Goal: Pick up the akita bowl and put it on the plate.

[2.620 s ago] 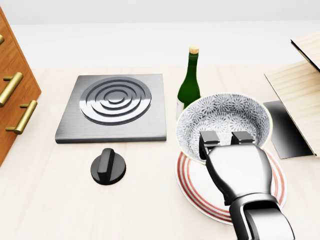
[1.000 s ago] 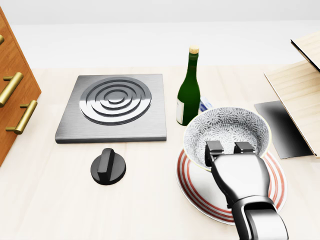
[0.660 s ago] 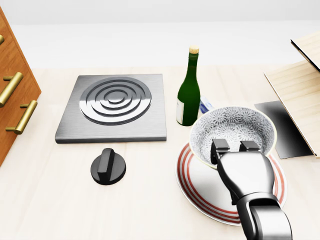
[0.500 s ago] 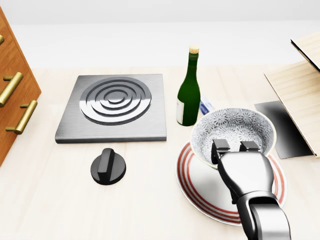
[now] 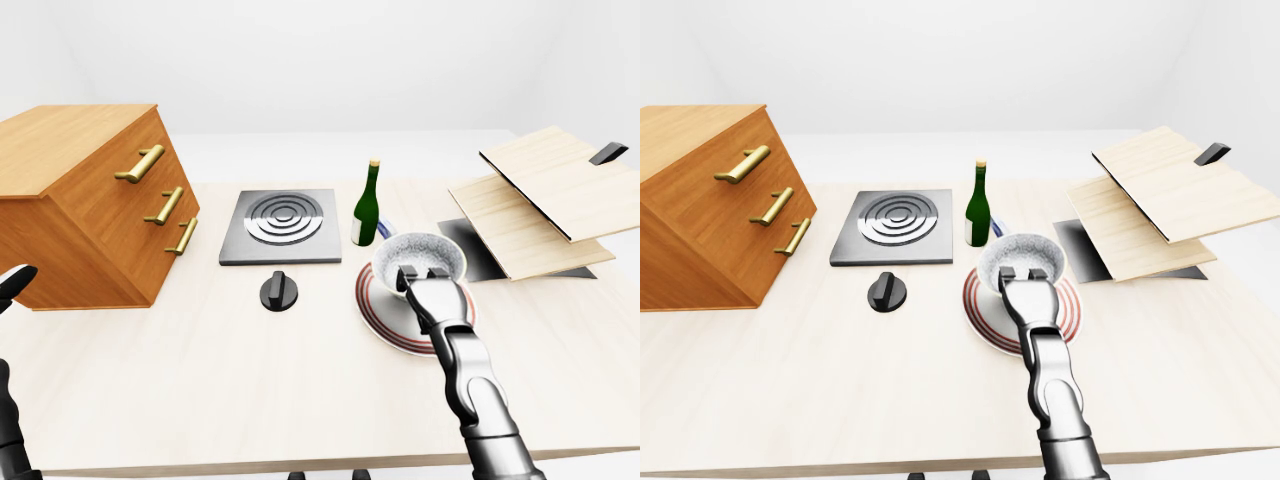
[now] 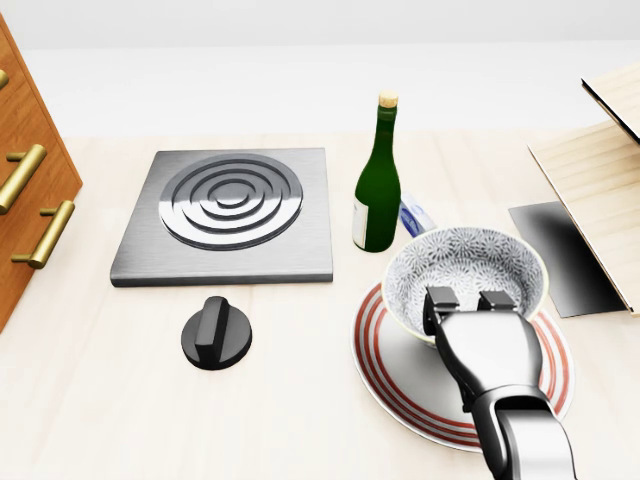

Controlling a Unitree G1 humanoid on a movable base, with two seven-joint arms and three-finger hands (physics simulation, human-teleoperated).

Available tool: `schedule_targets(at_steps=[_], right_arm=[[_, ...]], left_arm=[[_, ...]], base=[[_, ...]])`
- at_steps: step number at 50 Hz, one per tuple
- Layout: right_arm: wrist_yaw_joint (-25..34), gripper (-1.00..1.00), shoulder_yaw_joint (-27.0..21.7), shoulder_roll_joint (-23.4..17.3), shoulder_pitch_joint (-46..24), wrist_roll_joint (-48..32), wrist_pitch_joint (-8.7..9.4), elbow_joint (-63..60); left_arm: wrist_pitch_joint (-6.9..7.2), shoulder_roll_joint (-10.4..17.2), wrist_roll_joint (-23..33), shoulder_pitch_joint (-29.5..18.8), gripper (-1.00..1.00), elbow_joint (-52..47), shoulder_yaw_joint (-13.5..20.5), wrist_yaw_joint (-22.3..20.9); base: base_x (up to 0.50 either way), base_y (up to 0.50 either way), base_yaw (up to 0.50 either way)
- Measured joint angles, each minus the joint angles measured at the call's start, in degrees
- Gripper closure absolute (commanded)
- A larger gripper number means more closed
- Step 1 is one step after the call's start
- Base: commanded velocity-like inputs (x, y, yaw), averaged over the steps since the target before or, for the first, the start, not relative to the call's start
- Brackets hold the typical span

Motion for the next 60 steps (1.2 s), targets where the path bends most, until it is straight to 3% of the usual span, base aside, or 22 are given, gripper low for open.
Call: schedule_targets(at_steps=[60], right_arm=[[-4.30, 1.00, 0.83, -0.39, 0.93, 0.96, 0.00, 4.82]], left_arm=[[0.00, 0.01, 0.02, -0.14, -1.00, 0.67, -0.31, -0.11]], base=[[0.00, 0.00, 0.00]])
